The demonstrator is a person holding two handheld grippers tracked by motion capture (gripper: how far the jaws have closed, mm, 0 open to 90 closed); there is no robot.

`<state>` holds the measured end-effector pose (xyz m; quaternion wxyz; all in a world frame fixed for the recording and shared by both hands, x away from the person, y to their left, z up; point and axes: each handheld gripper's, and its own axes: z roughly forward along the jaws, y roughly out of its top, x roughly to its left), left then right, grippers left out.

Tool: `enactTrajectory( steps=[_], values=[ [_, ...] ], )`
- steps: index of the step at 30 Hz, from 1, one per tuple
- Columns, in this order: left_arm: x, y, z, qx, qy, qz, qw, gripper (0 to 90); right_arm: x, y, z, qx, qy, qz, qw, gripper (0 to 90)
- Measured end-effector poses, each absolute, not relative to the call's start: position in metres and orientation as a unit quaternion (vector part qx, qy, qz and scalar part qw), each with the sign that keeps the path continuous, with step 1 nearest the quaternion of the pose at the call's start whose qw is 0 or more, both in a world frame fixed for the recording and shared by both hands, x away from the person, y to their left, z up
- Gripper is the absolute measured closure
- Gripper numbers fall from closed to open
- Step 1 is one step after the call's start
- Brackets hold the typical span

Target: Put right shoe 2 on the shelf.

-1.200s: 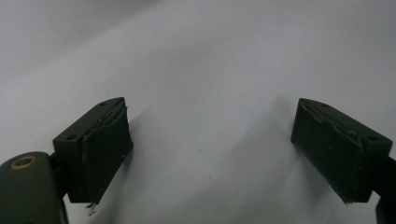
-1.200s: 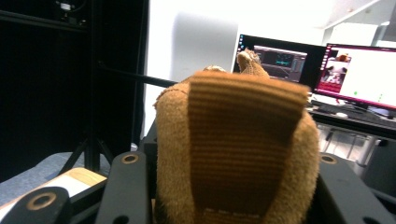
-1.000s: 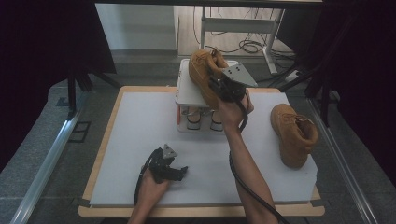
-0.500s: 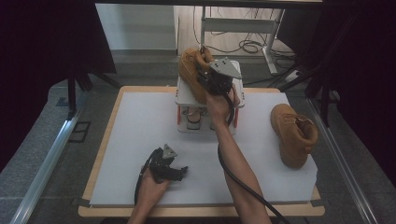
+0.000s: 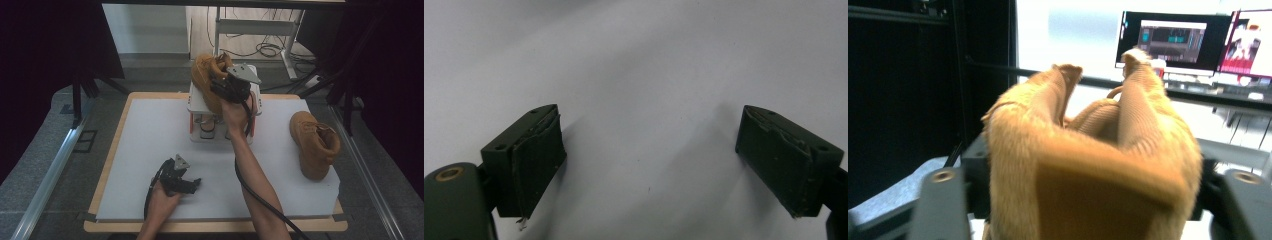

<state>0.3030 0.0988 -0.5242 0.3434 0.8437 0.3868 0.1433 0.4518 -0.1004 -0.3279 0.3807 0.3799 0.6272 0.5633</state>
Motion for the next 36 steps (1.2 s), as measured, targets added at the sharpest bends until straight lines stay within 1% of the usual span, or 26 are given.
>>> enactTrajectory(
  steps=[1,2,3,4,7,9,12,16,20,24,36],
  values=[
    [0.303,0.099,-0.524,0.844,0.387,0.143,0.343,11.6,0.452,-0.103,-0.329,0.385,0.628,0.564,0.375,25.9],
    [0.303,0.099,-0.524,0.844,0.387,0.143,0.343,11.6,0.452,-0.103,-0.329,0.385,0.628,0.564,0.375,25.9],
    [0.303,0.099,-0.524,0.844,0.387,0.143,0.343,11.6,0.453,-0.106,-0.33,0.382,0.627,0.568,0.371,23.6],
    [0.303,0.099,-0.524,0.844,0.387,0.143,0.344,11.6,0.453,-0.106,-0.33,0.379,0.632,0.564,0.372,18.6],
    [0.303,0.099,-0.524,0.844,0.387,0.144,0.344,11.7,0.454,-0.104,-0.329,0.376,0.643,0.552,0.373,13.0],
    [0.303,0.099,-0.524,0.844,0.387,0.144,0.344,11.7,0.454,-0.105,-0.329,0.369,0.654,0.543,0.376,11.3],
    [0.303,0.099,-0.524,0.844,0.387,0.144,0.343,11.6,0.454,-0.11,-0.329,0.369,0.664,0.545,0.355,7.4],
    [0.303,0.099,-0.524,0.844,0.387,0.144,0.343,11.7,0.45,-0.116,-0.331,0.368,0.675,0.544,0.336,6.0],
    [0.303,0.099,-0.524,0.844,0.387,0.144,0.343,11.7,0.445,-0.119,-0.334,0.369,0.678,0.544,0.33,6.0],
    [0.303,0.099,-0.524,0.844,0.387,0.144,0.342,11.7,0.44,-0.121,-0.339,0.371,0.693,0.535,0.309,6.4],
    [0.303,0.098,-0.524,0.844,0.387,0.145,0.342,11.7,0.42,-0.132,-0.344,0.369,0.716,0.523,0.278,8.2]
  ],
)
